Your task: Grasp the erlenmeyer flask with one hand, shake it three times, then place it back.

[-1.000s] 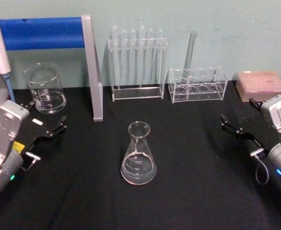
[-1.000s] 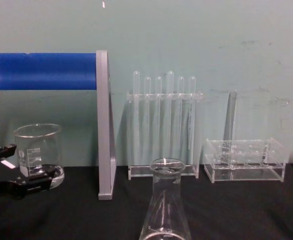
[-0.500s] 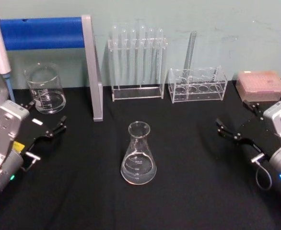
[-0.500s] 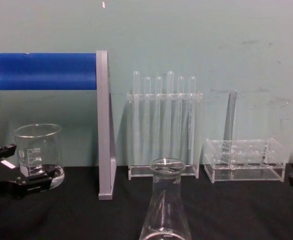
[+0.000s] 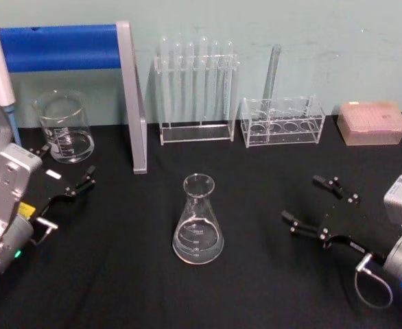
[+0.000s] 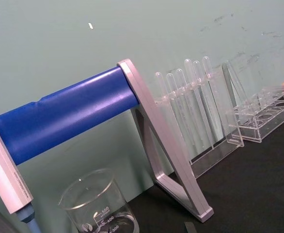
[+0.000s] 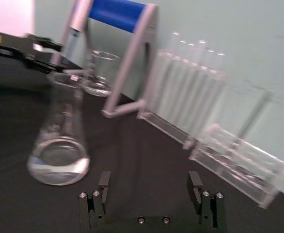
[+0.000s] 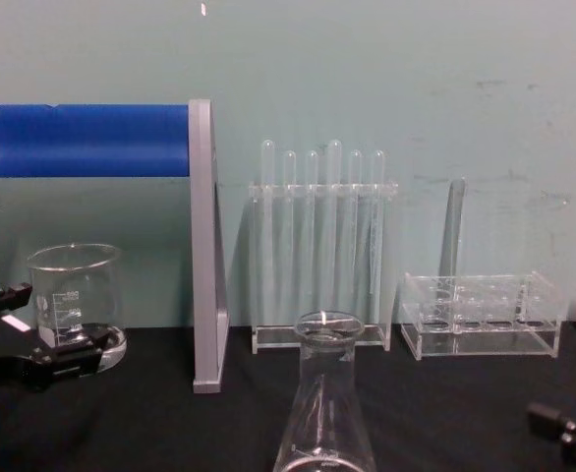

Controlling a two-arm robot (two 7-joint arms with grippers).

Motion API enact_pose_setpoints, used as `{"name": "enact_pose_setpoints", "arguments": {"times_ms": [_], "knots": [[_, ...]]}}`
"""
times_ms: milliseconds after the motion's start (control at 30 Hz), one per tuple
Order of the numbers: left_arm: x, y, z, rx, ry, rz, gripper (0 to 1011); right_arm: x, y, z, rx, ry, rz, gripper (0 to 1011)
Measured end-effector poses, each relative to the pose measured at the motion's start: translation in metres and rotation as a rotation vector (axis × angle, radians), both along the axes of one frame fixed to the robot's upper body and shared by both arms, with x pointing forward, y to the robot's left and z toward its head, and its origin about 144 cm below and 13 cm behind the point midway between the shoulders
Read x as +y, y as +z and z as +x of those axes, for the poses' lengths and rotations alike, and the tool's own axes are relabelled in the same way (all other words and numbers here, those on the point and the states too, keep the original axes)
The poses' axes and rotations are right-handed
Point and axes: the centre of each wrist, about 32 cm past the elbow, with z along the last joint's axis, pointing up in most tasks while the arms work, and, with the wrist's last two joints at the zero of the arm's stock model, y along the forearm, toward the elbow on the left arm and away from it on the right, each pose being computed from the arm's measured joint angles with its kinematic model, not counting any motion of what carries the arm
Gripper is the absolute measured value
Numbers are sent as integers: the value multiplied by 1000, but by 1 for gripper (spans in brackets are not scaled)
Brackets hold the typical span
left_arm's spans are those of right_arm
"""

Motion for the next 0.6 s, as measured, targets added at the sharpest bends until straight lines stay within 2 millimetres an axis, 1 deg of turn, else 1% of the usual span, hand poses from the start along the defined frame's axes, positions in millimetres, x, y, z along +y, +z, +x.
{"name": "enact_pose_setpoints", "arguments": {"times_ms": [100, 300, 600], "knots": [[0, 0, 0, 0, 0, 0, 1001, 4, 0, -3, 30, 77, 38, 1000], [0, 0, 0, 0, 0, 0, 1001, 13, -2, -4, 63, 172, 83, 1000], [0, 0, 0, 0, 0, 0, 1001, 31, -4, 1, 95, 286, 129, 1000]]}}
